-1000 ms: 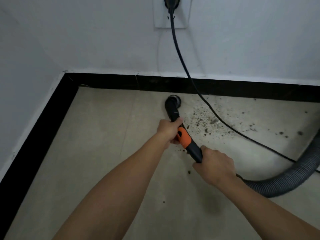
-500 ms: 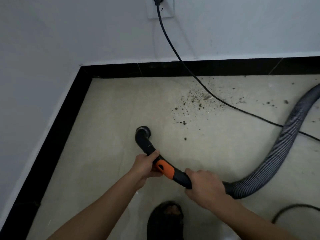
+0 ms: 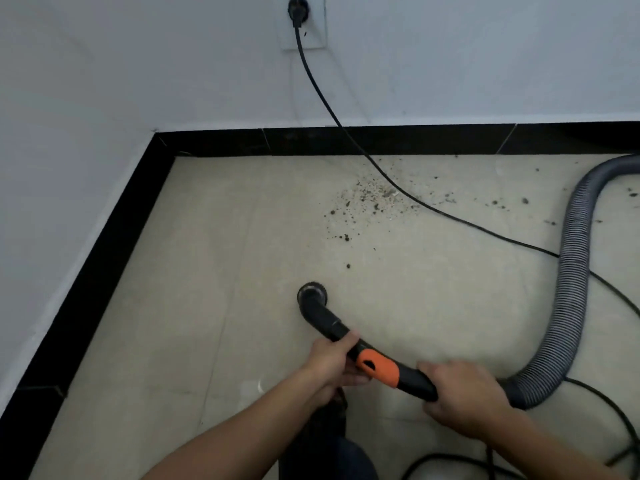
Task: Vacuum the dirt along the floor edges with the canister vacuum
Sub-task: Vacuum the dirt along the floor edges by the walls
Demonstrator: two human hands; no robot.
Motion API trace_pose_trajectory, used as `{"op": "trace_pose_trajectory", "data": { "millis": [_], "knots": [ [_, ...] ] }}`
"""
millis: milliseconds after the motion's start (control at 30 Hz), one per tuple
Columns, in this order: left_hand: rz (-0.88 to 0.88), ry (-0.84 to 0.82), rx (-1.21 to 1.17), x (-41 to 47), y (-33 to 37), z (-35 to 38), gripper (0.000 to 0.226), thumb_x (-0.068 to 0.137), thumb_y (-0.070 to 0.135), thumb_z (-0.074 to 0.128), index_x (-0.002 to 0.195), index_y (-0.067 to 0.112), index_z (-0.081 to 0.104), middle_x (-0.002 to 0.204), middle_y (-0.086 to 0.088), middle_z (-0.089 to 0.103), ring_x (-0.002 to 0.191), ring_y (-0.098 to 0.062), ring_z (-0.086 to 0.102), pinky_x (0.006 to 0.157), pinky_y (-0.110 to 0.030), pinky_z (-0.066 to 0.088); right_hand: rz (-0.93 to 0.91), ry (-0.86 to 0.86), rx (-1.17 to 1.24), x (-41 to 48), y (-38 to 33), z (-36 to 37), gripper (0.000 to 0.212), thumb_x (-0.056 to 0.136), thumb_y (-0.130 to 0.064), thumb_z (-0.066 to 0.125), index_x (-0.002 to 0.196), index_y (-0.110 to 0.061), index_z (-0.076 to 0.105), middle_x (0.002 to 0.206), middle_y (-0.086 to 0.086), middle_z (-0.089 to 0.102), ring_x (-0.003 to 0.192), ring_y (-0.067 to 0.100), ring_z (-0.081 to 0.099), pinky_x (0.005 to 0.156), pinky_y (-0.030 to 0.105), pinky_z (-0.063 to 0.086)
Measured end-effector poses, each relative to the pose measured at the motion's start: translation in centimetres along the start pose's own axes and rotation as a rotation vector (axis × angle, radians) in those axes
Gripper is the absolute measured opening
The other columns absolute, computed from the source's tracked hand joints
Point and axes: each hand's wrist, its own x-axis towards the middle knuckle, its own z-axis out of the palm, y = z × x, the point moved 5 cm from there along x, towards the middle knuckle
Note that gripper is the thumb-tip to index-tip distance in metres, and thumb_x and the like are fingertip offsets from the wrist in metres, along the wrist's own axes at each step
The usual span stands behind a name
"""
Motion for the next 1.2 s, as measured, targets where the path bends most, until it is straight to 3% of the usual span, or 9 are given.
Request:
{"op": "trace_pose_trajectory", "data": {
  "millis": [100, 233, 533, 700, 800, 1067, 1200],
  "knots": [
    [0.053, -0.003, 0.033, 1.3, 3.0, 0.1, 0.044, 0.094, 0.027, 0.062, 0.114, -0.011, 0.056, 0.075, -0.021, 0.068, 0.057, -0.029, 0.068, 0.053, -0.037, 0.06, 0.013, 0.054, 0.03, 1.7, 0.0, -1.0, 0.027, 0.081, -0.04, 0.052, 0.106, -0.029, 0.051, 0.101, -0.002, 0.066, 0.098, 0.021, 0.063, 0.067, 0.031, 0.033],
    [0.137, -0.021, 0.082, 3.6, 7.9, 0.8, 0.043, 0.093, 0.028, 0.062, 0.116, -0.009, 0.056, 0.077, -0.018, 0.068, 0.061, -0.028, 0.068, 0.051, -0.035, 0.058, 0.061, 0.126, 0.085, 4.6, 0.6, -2.8, 0.02, 0.081, -0.038, 0.055, 0.1, -0.031, 0.051, 0.083, -0.006, 0.054, 0.089, 0.02, 0.063, 0.065, 0.031, 0.038],
    [0.241, 0.003, 0.161, 9.9, 19.3, 3.6, 0.044, 0.093, 0.031, 0.063, 0.117, -0.004, 0.052, 0.083, -0.017, 0.065, 0.062, -0.027, 0.065, 0.046, -0.035, 0.058, 0.161, 0.215, 0.132, 13.8, 3.0, -8.6, 0.02, 0.08, -0.038, 0.06, 0.098, -0.032, 0.053, 0.085, -0.003, 0.057, 0.079, 0.023, 0.056, 0.066, 0.03, 0.038],
    [0.197, 0.031, 0.13, 8.9, 16.4, 1.3, 0.042, 0.094, 0.031, 0.061, 0.116, -0.004, 0.055, 0.085, -0.018, 0.068, 0.063, -0.028, 0.068, 0.048, -0.034, 0.057, 0.133, 0.22, 0.066, 12.2, 1.5, -7.2, 0.018, 0.084, -0.037, 0.055, 0.099, -0.032, 0.047, 0.082, -0.005, 0.054, 0.085, 0.022, 0.063, 0.064, 0.03, 0.035],
    [0.174, 0.023, 0.136, 7.7, 13.0, -0.3, 0.039, 0.095, 0.032, 0.06, 0.111, -0.004, 0.058, 0.086, -0.02, 0.07, 0.064, -0.028, 0.07, 0.052, -0.035, 0.058, 0.103, 0.184, 0.046, 10.7, -0.3, -4.6, 0.022, 0.087, -0.038, 0.052, 0.108, -0.031, 0.047, 0.092, -0.005, 0.064, 0.089, 0.021, 0.065, 0.064, 0.031, 0.035],
    [0.274, 0.043, 0.149, 11.9, 22.4, 2.6, 0.04, 0.094, 0.031, 0.062, 0.114, -0.002, 0.054, 0.08, -0.015, 0.063, 0.063, -0.027, 0.064, 0.054, -0.04, 0.058, 0.192, 0.266, 0.107, 17.1, 1.9, -10.0, 0.022, 0.083, -0.036, 0.058, 0.102, -0.027, 0.052, 0.089, 0.003, 0.061, 0.087, 0.028, 0.063, 0.068, 0.031, 0.039],
    [0.237, 0.066, 0.136, 10.5, 20.2, 1.8, 0.041, 0.093, 0.03, 0.063, 0.116, -0.003, 0.055, 0.079, -0.015, 0.065, 0.059, -0.024, 0.065, 0.046, -0.035, 0.057, 0.155, 0.274, 0.073, 15.0, 1.7, -9.6, 0.021, 0.083, -0.038, 0.057, 0.101, -0.029, 0.05, 0.087, 0.0, 0.061, 0.084, 0.025, 0.062, 0.065, 0.031, 0.037]
  ]
}}
